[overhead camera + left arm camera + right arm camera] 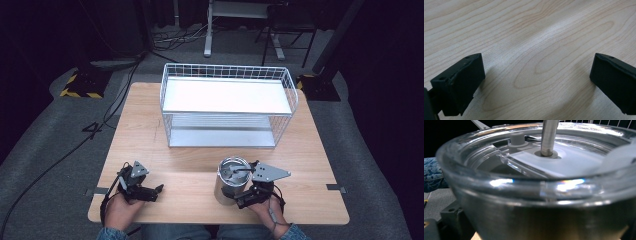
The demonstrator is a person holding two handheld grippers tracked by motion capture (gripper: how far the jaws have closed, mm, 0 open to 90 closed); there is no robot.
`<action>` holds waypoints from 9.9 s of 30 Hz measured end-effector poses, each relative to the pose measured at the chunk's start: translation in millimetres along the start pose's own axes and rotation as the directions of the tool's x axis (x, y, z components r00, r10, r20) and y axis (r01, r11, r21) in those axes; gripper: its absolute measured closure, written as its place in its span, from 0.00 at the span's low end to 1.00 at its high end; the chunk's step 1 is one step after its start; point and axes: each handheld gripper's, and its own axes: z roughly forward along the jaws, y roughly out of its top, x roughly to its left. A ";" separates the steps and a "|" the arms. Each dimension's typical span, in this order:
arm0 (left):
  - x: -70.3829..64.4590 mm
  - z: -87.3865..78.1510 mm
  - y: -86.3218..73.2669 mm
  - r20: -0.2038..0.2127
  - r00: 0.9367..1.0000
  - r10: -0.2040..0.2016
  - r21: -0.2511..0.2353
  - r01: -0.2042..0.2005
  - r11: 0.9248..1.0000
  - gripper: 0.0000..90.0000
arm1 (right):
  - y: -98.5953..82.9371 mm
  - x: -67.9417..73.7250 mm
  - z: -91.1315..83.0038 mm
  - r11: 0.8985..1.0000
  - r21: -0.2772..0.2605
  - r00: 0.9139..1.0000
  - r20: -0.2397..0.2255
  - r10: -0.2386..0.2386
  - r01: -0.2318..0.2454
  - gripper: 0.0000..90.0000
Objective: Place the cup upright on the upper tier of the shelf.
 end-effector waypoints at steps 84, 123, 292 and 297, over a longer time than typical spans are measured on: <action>0.3 0.3 0.5 -0.003 1.000 -0.001 0.000 0.001 1.000 0.00 | 209.2 -54.3 -27.3 0.998 -0.037 0.986 0.159 -0.040 0.046 0.04; -0.1 0.4 0.4 -0.003 1.000 -0.009 -0.002 0.009 1.000 0.00 | 236.2 -153.5 12.3 1.000 -0.030 0.951 0.309 0.013 -0.004 0.04; 0.3 2.5 2.8 -0.011 1.000 -0.016 -0.002 0.016 1.000 0.00 | -65.5 -90.9 -105.4 0.880 0.408 0.922 0.380 0.079 -0.244 0.13; 0.4 2.4 2.9 -0.012 1.000 -0.015 0.000 0.015 1.000 0.00 | -71.1 -90.9 -101.8 0.857 0.455 0.923 0.381 0.057 -0.241 0.17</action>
